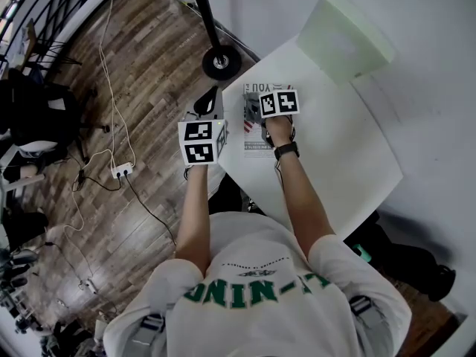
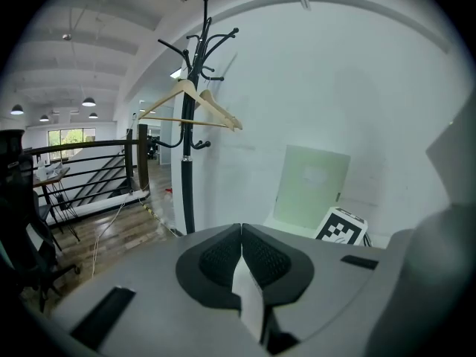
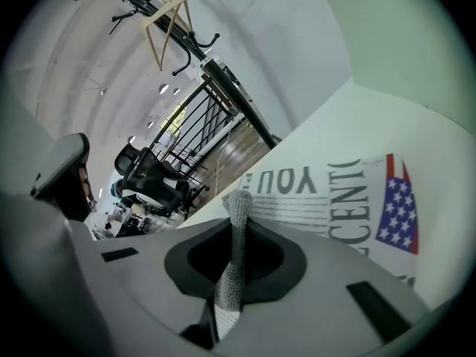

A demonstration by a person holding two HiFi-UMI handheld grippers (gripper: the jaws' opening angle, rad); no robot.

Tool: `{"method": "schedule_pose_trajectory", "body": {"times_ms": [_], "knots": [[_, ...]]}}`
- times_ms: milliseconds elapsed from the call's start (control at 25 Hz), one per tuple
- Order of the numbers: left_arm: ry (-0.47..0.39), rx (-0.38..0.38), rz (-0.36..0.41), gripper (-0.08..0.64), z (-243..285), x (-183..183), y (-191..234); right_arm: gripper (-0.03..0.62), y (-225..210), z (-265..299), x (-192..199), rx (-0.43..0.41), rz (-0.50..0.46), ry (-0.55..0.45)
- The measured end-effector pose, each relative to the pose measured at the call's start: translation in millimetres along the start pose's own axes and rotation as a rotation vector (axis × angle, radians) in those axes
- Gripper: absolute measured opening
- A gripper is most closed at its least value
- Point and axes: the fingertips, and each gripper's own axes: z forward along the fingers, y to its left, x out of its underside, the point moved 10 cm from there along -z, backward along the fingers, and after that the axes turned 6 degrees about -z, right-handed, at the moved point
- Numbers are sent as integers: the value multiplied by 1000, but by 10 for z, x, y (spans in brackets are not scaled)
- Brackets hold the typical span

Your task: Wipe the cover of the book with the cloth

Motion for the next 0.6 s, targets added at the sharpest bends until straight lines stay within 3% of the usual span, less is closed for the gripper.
{"method": "schedule_pose_trajectory", "body": {"times_ms": [400,600], "knots": [[-9,34,-5,17,41,-26,-67,35,-860,-861,176,186,120,-90],[-12,42,-6,17,67,-42,-84,35,-919,-929,200,205,160,-101]]}}
